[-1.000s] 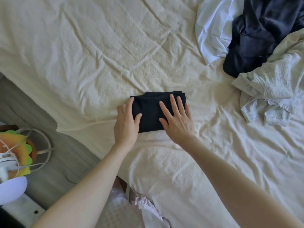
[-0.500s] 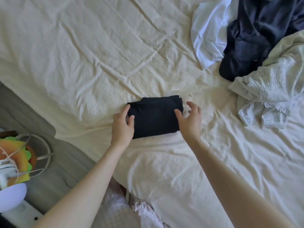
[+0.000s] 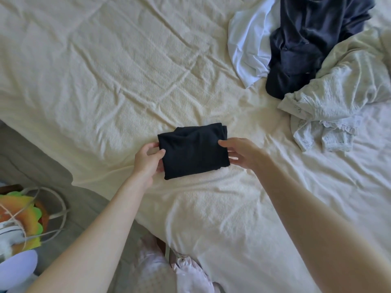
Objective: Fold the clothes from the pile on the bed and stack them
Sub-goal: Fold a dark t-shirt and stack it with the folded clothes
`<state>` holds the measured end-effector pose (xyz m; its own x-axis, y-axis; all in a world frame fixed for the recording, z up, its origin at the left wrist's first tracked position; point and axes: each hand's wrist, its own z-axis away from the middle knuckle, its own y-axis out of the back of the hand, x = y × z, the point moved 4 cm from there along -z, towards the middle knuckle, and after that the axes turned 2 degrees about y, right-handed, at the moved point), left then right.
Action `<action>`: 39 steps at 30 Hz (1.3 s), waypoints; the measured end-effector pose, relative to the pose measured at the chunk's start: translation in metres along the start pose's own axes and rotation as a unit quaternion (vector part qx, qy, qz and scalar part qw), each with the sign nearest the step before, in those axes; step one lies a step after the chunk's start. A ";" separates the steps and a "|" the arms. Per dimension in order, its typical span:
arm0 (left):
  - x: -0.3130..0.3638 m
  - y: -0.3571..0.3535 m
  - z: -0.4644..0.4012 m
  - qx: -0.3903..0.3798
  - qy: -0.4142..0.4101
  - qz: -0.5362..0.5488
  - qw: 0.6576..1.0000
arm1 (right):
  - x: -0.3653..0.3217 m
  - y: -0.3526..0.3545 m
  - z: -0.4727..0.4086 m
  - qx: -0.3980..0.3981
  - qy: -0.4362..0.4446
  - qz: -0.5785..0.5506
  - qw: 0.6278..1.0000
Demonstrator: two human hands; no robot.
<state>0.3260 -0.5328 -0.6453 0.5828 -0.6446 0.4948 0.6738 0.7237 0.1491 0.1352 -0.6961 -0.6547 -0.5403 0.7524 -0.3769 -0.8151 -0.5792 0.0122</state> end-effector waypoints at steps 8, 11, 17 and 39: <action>-0.021 0.028 0.077 -0.043 -0.019 -0.018 0.999 | 0.060 0.001 0.082 0.002 -0.007 -0.035 0.999; -0.026 0.040 0.109 -0.053 -0.039 -0.037 0.997 | 0.084 -0.002 0.123 0.002 0.002 -0.069 0.998; -0.021 0.050 0.165 -0.095 -0.098 -0.125 0.983 | 0.125 -0.008 0.201 0.031 0.027 -0.137 0.990; -0.084 -0.043 0.309 -0.357 -0.224 -0.409 0.809 | 0.324 0.005 0.380 0.212 0.103 -0.429 0.872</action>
<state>0.1075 -0.4340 -0.4283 -0.3070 -0.5662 0.7650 0.9348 -0.3301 0.1309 -0.1235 -0.3358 -0.4246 0.3201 0.7537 -0.5740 -0.9285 0.3699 -0.0320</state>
